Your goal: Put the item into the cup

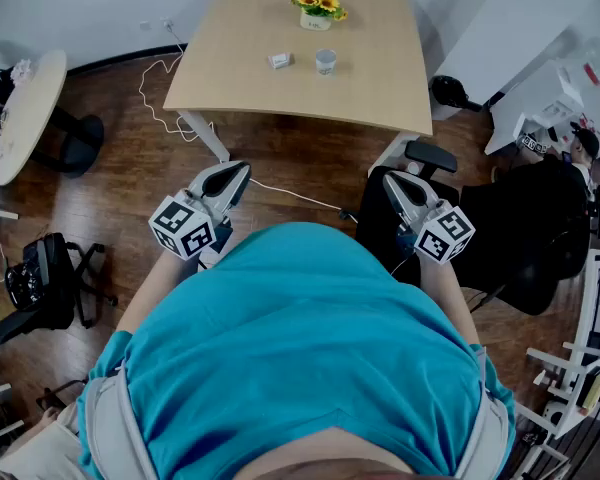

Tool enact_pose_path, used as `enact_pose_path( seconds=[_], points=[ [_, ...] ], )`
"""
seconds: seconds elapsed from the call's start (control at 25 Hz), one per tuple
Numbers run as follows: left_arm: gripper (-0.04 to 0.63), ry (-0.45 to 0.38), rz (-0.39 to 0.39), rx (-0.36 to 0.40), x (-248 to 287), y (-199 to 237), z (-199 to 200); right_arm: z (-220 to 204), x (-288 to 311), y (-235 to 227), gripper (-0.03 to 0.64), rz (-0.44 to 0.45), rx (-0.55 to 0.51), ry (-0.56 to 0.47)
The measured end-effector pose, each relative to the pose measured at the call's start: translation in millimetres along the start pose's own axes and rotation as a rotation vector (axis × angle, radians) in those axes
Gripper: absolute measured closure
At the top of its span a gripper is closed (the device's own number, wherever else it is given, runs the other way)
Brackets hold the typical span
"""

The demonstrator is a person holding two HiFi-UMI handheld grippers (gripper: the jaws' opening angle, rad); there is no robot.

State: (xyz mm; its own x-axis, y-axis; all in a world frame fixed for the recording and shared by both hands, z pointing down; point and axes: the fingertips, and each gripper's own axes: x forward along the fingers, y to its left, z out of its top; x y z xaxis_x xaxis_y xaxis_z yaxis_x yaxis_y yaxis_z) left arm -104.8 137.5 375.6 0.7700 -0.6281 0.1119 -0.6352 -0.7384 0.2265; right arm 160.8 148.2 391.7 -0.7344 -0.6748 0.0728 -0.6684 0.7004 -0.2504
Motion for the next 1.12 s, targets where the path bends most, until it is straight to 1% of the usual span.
enact_pose_path(
  seconds=[0.32, 0.44, 0.56, 0.68, 0.76, 0.88, 0.96, 1.04, 1.12],
  points=[
    [0.592, 0.032, 0.03, 0.004, 23.2, -34.1, -11.0, -10.1, -25.0, -24.3, 0.615, 0.045, -0.011, -0.003],
    [0.592, 0.041, 0.044, 0.001, 26.4, -34.9, -8.8, -16.6, -18.6, -30.5, 0.615, 0.067, -0.01, 0.001],
    [0.592, 0.049, 0.054, 0.0, 25.2, -25.2, -3.0, -22.1, -2.0, -37.4, 0.615, 0.075, 0.015, 0.011],
    [0.592, 0.06, 0.059, 0.004, 24.8, 1.2, 1.2, -22.8, 26.4, -41.7, 0.615, 0.077, 0.029, 0.034],
    [0.592, 0.065, 0.047, 0.008, 29.3, 27.0, 3.2, -19.7, 50.8, -46.6, 0.615, 0.068, 0.034, 0.049],
    [0.592, 0.055, -0.006, 0.018, 42.5, 76.3, 8.4, -10.7, 97.4, -57.6, 0.615, 0.035, 0.027, 0.07],
    [0.592, 0.054, -0.042, 0.049, 51.5, 116.0, 11.9, -7.1, 135.7, -66.2, 0.615, 0.002, 0.03, 0.069],
    [0.592, 0.064, -0.078, 0.07, 60.8, 154.9, 10.8, -10.4, 169.7, -76.3, 0.615, -0.033, 0.068, 0.063],
    [0.592, 0.068, -0.13, 0.081, 73.5, 186.5, 16.7, -9.9, 197.5, -89.4, 0.61, -0.062, 0.097, 0.083]
  ],
)
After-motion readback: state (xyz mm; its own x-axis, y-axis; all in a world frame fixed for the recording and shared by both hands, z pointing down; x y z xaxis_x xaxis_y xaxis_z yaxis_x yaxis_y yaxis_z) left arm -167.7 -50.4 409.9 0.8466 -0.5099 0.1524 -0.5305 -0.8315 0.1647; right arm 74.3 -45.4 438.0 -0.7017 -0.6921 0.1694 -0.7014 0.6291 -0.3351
